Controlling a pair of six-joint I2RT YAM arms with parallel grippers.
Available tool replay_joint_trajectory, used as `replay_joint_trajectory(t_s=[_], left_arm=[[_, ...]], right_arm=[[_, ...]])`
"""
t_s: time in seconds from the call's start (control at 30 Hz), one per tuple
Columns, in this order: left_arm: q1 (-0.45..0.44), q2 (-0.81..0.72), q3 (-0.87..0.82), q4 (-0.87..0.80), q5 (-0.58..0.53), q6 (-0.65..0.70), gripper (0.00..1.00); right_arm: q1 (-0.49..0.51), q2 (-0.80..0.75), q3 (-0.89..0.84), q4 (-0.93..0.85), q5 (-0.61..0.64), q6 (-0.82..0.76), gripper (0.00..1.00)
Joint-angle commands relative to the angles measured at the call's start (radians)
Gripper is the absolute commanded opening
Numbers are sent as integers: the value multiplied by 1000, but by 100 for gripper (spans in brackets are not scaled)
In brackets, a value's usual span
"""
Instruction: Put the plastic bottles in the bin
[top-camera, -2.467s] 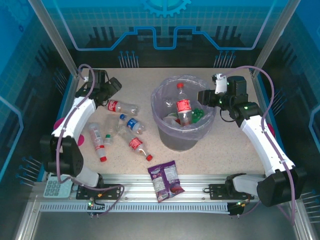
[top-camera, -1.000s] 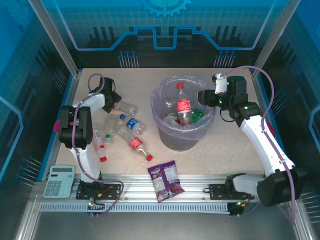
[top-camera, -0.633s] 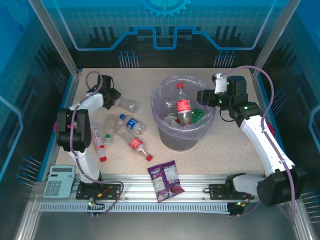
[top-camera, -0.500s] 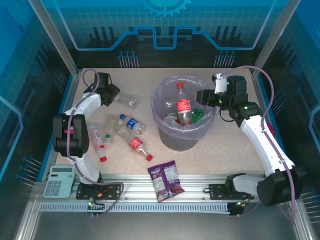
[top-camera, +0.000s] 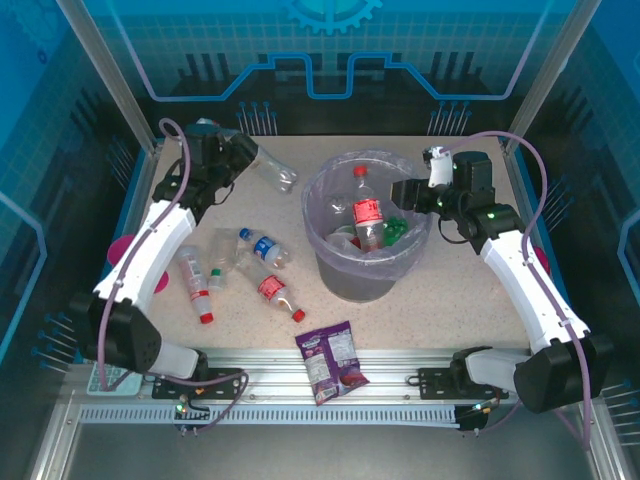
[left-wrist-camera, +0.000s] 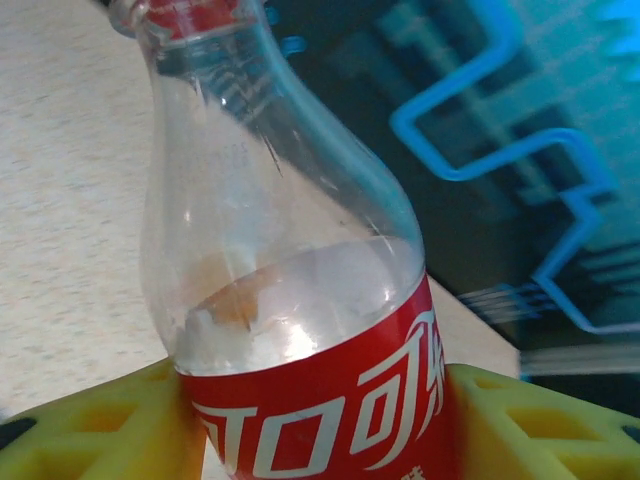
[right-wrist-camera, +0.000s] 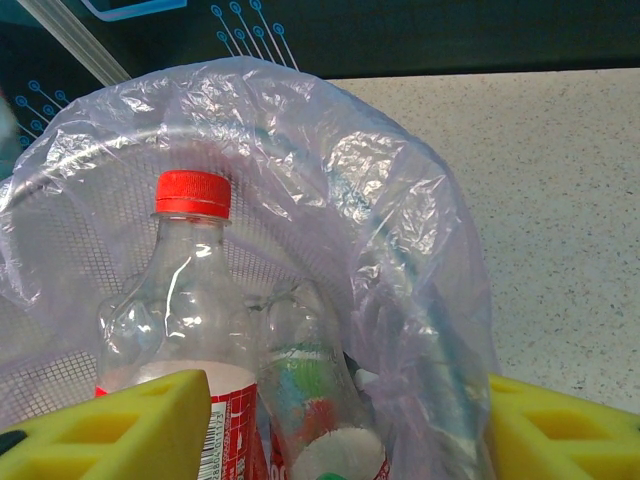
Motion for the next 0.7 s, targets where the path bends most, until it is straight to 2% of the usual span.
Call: replay_joint_trajectory(t_s=[0.0, 0.13, 0.27, 0.5, 0.67], left_arm=[[-58, -103, 70, -3, -15, 84, 57], [-152, -162, 123, -2, -18, 166, 53], [-277, -158, 201, -31, -28, 294, 51], [-437, -27, 266, -21, -4, 366, 49], [-509, 78, 317, -16, 26, 367, 48]], right_arm=[[28, 5, 16, -30, -7, 9, 65], [30, 1, 15, -32, 3, 10, 65], [35, 0, 15, -34, 9, 9, 65], [41, -14, 6, -11, 7, 26, 65], [28, -61, 24, 37, -28, 47, 72]])
